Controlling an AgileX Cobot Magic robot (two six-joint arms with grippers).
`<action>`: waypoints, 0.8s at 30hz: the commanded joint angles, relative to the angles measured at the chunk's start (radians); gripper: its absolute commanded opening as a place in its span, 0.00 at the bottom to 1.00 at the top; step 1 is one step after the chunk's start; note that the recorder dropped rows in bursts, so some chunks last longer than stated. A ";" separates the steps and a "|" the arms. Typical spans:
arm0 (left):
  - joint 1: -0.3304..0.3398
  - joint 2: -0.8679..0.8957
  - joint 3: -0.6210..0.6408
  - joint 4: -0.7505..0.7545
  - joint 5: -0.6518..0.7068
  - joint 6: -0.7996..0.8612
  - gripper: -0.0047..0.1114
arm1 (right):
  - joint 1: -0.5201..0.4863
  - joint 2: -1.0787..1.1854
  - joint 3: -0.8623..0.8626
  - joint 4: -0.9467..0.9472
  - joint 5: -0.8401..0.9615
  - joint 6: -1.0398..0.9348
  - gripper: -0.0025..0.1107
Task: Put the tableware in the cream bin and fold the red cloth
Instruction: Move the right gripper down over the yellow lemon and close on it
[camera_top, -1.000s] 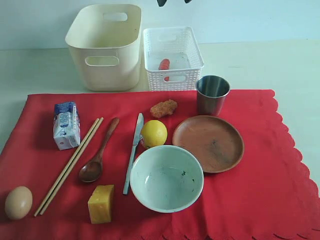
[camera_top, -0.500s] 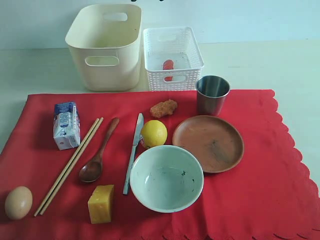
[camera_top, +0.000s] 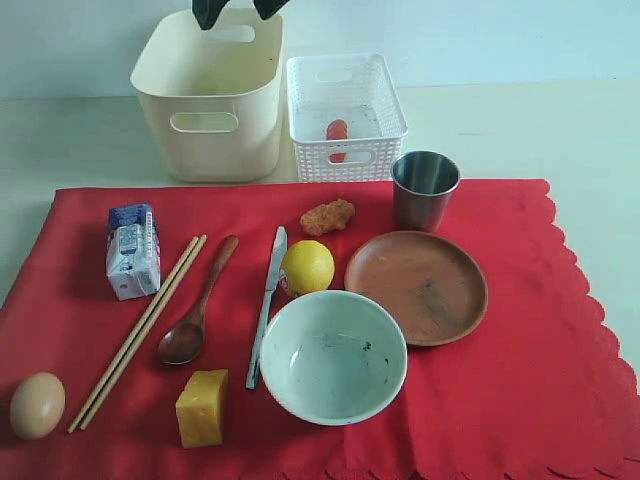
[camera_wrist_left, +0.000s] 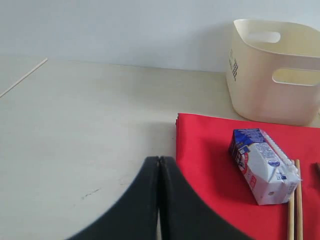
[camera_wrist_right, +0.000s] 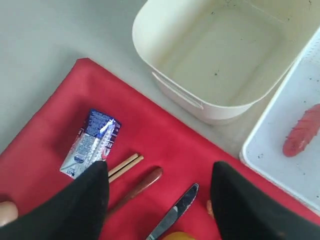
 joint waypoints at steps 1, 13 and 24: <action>-0.002 -0.006 0.002 -0.003 -0.002 0.004 0.04 | 0.014 -0.014 0.023 -0.021 -0.002 0.005 0.54; -0.002 -0.006 0.002 -0.003 -0.002 0.004 0.04 | 0.014 -0.024 0.214 -0.022 -0.002 0.009 0.54; -0.002 -0.006 0.002 -0.003 -0.002 0.007 0.04 | 0.014 -0.024 0.396 -0.027 -0.002 0.009 0.54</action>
